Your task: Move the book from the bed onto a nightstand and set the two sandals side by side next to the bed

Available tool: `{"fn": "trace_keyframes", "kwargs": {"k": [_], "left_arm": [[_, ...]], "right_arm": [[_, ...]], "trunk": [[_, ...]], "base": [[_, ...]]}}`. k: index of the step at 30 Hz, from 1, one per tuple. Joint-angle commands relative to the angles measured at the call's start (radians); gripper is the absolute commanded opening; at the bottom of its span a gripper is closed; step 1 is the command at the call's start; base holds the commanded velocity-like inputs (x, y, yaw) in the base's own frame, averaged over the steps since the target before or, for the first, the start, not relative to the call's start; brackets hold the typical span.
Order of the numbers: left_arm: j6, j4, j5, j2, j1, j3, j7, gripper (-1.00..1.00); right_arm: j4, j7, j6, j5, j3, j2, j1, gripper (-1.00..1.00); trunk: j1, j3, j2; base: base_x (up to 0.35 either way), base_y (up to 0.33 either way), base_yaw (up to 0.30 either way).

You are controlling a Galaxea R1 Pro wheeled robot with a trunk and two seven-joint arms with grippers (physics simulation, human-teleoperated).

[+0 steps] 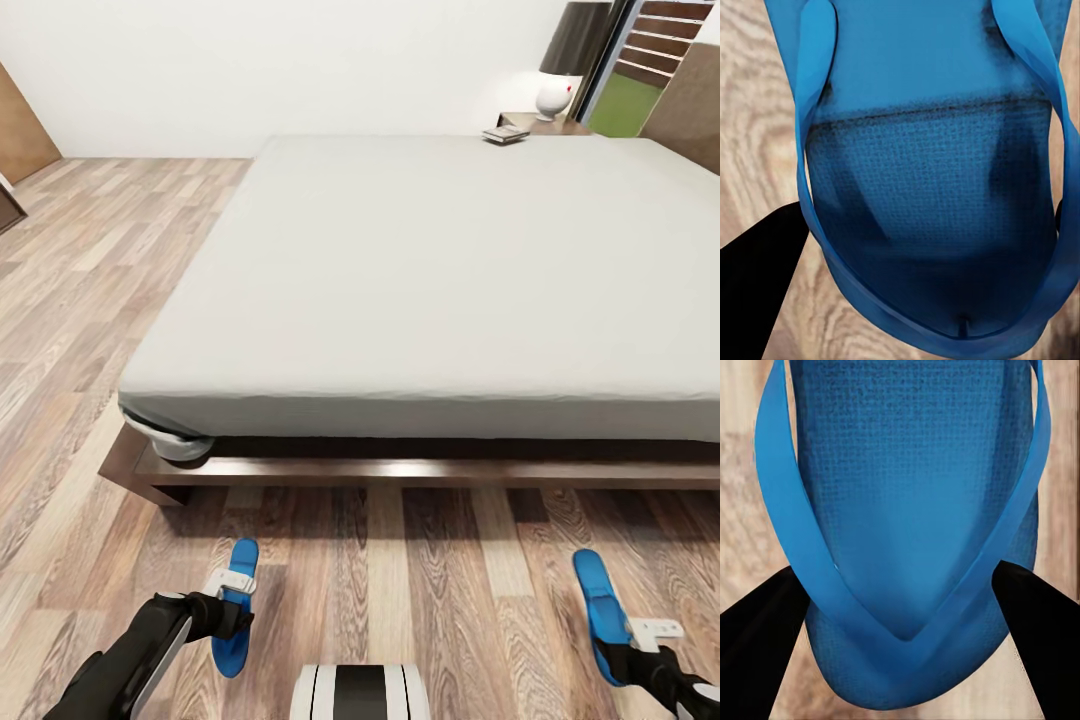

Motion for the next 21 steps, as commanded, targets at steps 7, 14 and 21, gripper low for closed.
{"fn": "trace_keyframes", "kwargs": {"k": [7, 14, 21], "left_arm": [[0.004, -0.001, 0.004, 0.002, -0.001, -0.001, -0.001, -1.00], [0.004, -0.001, 0.003, 0.001, 0.000, 0.000, 0.000, -1.00], [0.004, -0.001, 0.005, 0.001, -0.001, -0.002, 0.000, -1.00]], "right_arm": [[-0.012, 0.056, 0.179, -0.013, 0.002, -0.219, -0.002, -1.00], [-0.149, 0.223, 0.299, -0.012, 0.001, -0.340, -0.002, -1.00], [-0.167, 0.225, 0.308, -0.009, 0.001, -0.339, -0.002, -1.00]], "trunk": [[0.000, -0.001, 0.000], [0.001, -0.008, -0.001], [0.004, -0.035, -0.002]], "base": [[0.000, 0.000, 0.000], [0.000, 0.000, 0.000], [0.000, 0.000, 0.000]]}}
